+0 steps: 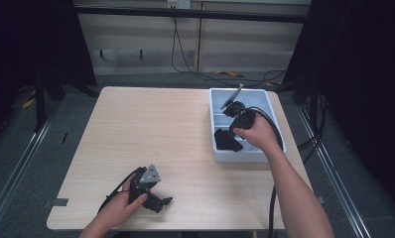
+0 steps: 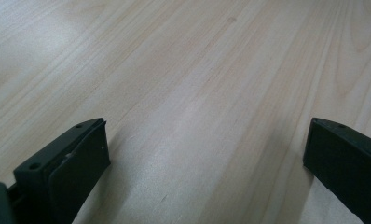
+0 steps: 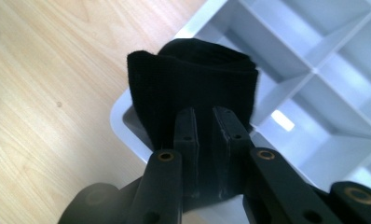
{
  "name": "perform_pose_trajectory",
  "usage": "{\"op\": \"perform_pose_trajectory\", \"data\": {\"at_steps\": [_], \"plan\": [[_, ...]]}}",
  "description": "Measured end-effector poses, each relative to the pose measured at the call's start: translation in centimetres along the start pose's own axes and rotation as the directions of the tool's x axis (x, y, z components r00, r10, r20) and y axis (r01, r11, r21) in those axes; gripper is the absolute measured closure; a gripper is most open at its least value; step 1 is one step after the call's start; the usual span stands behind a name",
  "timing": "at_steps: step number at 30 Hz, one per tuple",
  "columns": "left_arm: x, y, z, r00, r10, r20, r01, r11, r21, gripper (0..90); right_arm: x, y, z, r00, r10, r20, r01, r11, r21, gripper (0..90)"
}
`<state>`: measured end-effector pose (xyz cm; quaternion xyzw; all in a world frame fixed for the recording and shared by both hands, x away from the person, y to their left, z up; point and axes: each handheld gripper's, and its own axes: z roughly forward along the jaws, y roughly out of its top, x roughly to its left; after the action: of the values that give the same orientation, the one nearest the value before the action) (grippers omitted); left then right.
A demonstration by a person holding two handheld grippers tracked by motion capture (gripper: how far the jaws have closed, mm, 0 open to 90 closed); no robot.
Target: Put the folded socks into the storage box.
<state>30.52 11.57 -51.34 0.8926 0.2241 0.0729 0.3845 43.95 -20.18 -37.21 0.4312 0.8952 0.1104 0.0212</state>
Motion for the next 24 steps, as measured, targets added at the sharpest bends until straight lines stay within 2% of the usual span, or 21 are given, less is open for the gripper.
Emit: {"op": "perform_pose_trajectory", "data": {"at_steps": [6,16,24], "plan": [[0.0,0.0,0.0,1.0,-0.001,-0.003,0.001,1.0,-0.004,0.0,0.4,-0.4,2.2,1.0,-0.002,-0.007,0.002,1.0,0.023,83.4],[0.0,0.0,0.1,1.0,-0.001,-0.005,0.001,1.0,-0.007,0.0,0.5,-0.9,3.8,0.9999,-0.007,-0.012,0.008,0.999,0.039,87.1],[0.0,-0.1,0.0,1.0,0.0,0.001,0.0,1.0,-0.008,0.0,0.6,-1.1,4.1,0.9999,-0.012,-0.01,0.013,0.999,0.043,88.1]]}}
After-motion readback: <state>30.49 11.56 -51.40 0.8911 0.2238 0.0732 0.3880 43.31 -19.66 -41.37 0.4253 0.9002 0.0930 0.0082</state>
